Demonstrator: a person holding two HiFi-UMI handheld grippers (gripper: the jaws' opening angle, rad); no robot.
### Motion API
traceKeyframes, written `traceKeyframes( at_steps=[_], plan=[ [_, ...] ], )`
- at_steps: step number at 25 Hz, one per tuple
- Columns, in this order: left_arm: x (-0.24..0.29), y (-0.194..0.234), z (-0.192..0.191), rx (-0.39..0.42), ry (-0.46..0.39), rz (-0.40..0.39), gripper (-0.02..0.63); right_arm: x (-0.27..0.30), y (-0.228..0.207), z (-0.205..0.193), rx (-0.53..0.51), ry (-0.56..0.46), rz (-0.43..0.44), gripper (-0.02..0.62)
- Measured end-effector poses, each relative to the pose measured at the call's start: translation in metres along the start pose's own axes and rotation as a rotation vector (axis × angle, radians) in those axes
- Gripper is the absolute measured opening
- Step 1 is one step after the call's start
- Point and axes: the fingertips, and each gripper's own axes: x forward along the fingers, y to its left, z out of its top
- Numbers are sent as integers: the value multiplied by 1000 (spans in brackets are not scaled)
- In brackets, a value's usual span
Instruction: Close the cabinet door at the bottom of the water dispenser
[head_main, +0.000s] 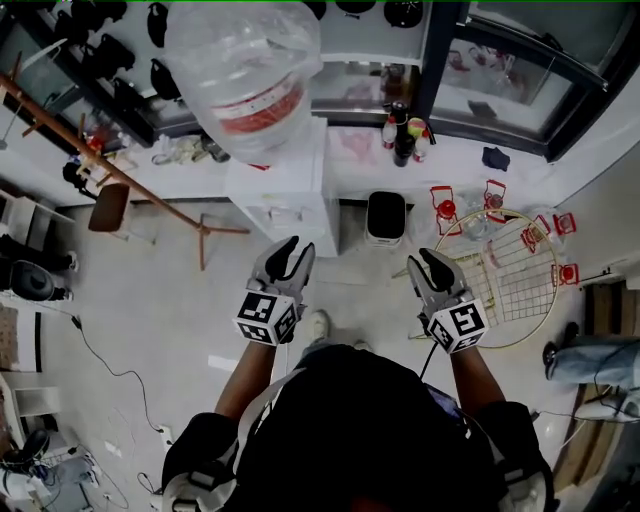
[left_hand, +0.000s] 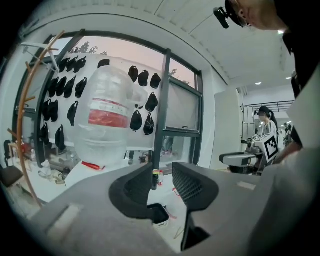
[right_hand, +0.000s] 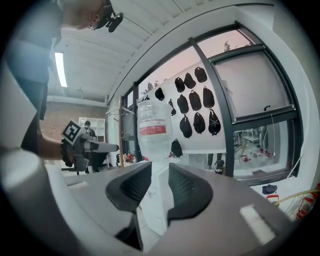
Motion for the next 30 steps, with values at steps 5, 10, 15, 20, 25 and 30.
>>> traceKeyframes(
  at_steps=[5, 10, 15, 20, 25, 30],
  plan=[
    [-2, -7, 4, -24, -23, 18, 114, 2, 1, 19, -4, -44, 8, 80],
    [-7, -5, 7, -21, -38, 32, 106, 7, 1, 26, -7, -73, 20, 59],
    [-15, 3, 8, -13, -42, 55, 106, 14, 3, 26, -5, -71, 41, 6],
    [-22, 15, 3, -13, -38, 79, 106, 25, 13, 28, -20, -63, 76, 6],
    [-24, 18, 3, -14, -39, 80, 106, 29, 15, 31, -15, -68, 78, 6],
    [-25, 20, 5, -4, -34, 76, 103, 35, 21, 33, -20, -65, 87, 6]
  ],
)
